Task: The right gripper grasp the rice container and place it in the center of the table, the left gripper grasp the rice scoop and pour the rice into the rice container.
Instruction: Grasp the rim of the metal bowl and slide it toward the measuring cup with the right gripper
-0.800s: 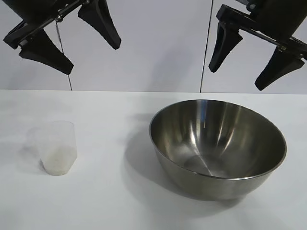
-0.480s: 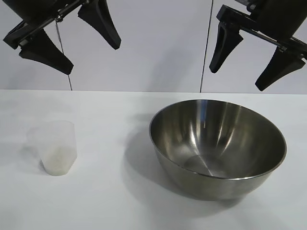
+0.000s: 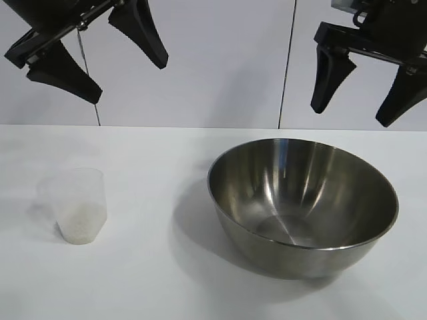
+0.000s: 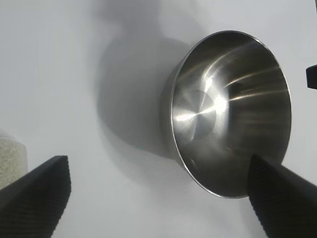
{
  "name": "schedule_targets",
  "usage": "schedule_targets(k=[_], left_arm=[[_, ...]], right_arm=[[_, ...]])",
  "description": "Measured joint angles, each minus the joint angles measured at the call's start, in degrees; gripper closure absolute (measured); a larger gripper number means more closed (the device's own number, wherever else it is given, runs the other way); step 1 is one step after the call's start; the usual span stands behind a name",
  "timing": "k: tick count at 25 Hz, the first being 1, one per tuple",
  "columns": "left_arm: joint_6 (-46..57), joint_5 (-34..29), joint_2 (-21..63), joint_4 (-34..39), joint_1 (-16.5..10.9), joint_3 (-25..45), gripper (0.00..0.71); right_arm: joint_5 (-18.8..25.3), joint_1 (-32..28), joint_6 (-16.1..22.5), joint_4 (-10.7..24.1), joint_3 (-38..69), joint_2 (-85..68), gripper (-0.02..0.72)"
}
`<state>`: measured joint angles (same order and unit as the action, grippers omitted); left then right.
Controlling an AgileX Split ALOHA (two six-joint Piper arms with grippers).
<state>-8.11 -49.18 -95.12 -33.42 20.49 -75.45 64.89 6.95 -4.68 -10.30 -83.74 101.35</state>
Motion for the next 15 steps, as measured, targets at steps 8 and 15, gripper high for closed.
schedule_targets(k=[8, 15], left_arm=[[0.0, 0.1, 0.0, 0.0, 0.0, 0.0, 0.016], [0.0, 0.2, 0.0, 0.0, 0.0, 0.0, 0.016]], right_arm=[[-3.8, 0.0, 0.6, 3.1, 5.4, 0.0, 0.064], [-15.5, 0.0, 0.6, 3.7, 14.8, 0.0, 0.064]])
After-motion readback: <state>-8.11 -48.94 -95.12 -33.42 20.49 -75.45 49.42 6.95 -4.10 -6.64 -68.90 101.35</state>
